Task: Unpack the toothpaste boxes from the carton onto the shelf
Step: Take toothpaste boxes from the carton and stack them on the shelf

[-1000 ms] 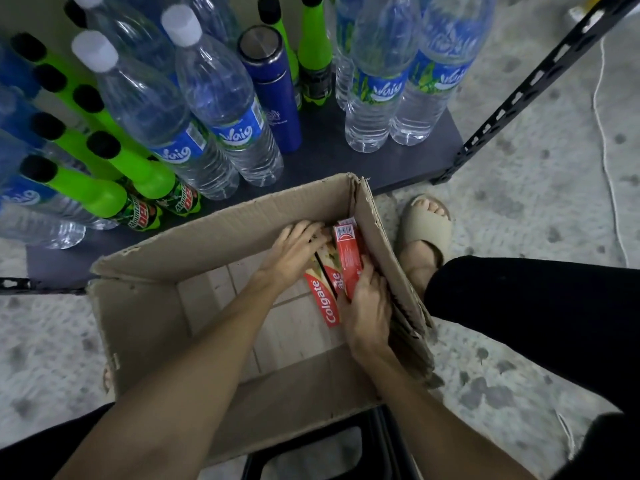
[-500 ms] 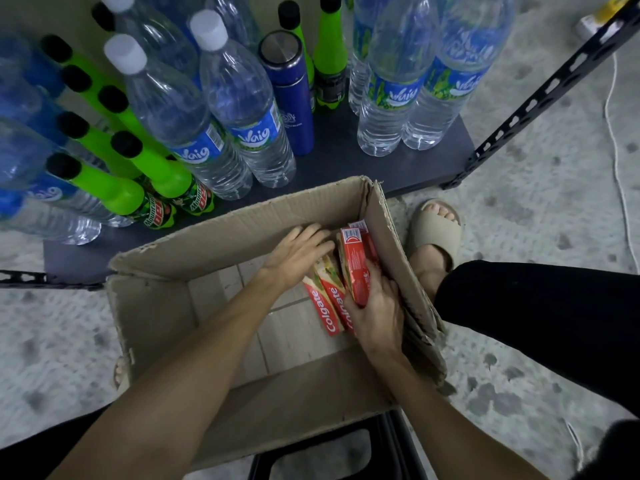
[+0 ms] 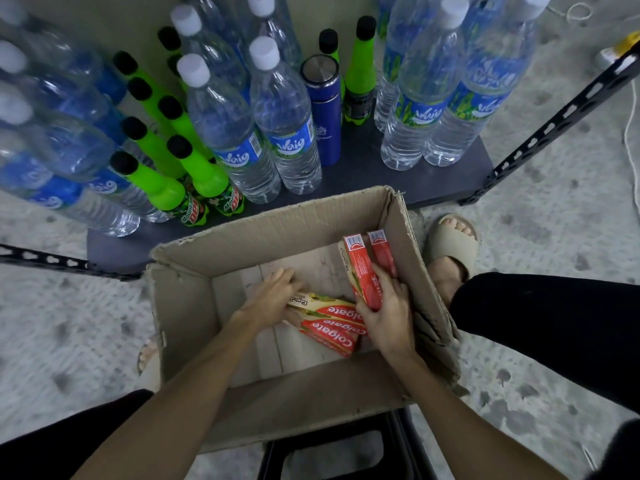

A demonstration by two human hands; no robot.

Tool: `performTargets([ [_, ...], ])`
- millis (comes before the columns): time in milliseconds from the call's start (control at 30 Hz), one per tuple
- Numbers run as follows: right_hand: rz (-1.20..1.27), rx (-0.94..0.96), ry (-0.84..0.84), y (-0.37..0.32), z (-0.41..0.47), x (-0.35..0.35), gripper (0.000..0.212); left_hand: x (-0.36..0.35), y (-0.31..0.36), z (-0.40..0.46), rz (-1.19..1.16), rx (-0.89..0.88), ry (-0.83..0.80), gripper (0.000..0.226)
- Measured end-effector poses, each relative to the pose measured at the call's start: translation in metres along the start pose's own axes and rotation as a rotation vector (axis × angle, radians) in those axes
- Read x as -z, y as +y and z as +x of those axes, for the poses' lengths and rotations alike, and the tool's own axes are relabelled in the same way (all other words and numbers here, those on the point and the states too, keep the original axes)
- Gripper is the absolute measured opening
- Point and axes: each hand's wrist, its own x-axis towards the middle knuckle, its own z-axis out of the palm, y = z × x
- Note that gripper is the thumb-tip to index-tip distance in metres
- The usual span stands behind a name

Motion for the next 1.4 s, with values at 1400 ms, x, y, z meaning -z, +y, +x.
performTargets([
  [1400,-0.334,0.945,-0.077,-0.401,-0.011,0.339,0.048,0.403,0.093,-0.293,-0.048,0.043,1.013,0.060],
])
